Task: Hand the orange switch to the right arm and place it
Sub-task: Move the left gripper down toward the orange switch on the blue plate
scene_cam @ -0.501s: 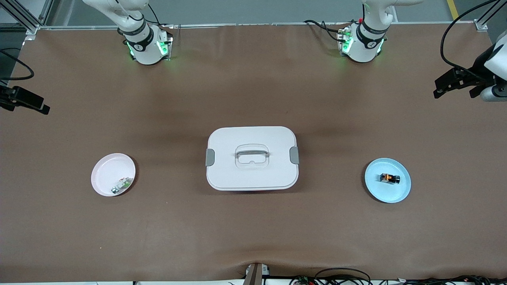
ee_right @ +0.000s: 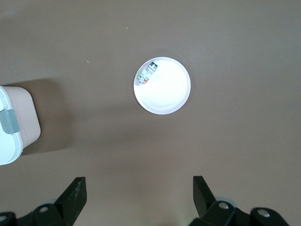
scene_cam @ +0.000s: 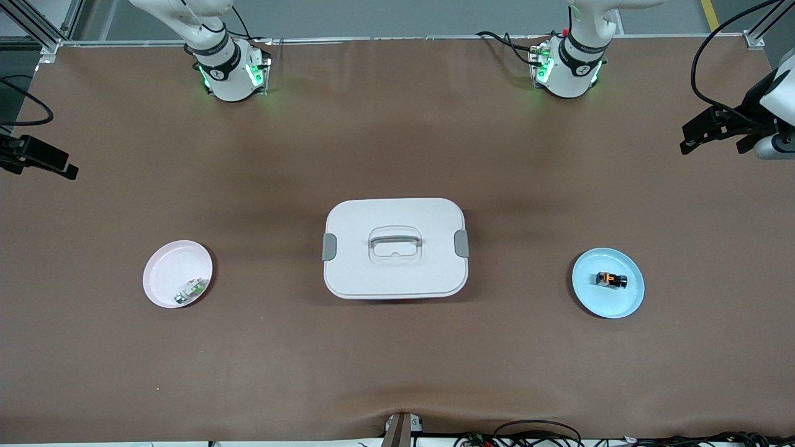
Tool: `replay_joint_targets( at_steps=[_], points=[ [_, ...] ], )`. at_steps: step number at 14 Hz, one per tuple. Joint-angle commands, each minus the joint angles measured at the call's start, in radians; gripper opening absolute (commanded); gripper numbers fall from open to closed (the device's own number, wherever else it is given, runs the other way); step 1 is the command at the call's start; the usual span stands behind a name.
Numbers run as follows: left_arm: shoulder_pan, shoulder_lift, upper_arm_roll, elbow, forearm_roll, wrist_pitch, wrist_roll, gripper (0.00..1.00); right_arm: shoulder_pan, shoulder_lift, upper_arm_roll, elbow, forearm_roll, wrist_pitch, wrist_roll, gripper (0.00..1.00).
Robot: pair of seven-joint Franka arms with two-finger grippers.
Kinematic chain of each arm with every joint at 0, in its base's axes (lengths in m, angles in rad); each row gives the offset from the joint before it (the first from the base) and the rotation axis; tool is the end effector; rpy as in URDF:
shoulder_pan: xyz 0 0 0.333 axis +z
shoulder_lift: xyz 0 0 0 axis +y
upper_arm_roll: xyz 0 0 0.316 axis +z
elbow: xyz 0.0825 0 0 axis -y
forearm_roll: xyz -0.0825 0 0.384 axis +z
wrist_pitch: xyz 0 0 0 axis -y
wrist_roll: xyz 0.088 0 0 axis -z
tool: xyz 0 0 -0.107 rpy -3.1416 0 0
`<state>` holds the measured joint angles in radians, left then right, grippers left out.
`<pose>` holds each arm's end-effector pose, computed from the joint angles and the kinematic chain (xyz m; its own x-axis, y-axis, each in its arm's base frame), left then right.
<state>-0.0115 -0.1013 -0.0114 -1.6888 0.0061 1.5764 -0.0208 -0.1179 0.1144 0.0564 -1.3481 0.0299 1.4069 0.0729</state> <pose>0.5221 -0.0116 0.6238 0.9999 -0.0021 -0.0110 -0.0021 -1.0000 -0.0075 0.5717 -0.0339 0.6495 0.9900 -0.1290 -0.0578 -0.1310 -0.9909 -0.0320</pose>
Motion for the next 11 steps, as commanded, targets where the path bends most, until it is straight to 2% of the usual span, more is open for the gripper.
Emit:
replay_joint_targets(
  at_steps=[1,6,11],
  points=[
    [0.005,0.037,0.004,0.037,-0.015,-0.021,0.013,1.00,-0.006,-0.021,0.003,-0.017,0.010,-0.005,0.008,1.00],
    [0.001,0.141,0.005,0.055,-0.002,-0.009,-0.002,1.00,-0.006,-0.021,0.003,-0.017,0.010,-0.003,0.008,1.00],
    [0.013,0.244,0.008,0.054,-0.002,0.088,-0.004,1.00,-0.006,-0.021,0.003,-0.017,0.010,-0.003,0.008,1.00]
  ],
)
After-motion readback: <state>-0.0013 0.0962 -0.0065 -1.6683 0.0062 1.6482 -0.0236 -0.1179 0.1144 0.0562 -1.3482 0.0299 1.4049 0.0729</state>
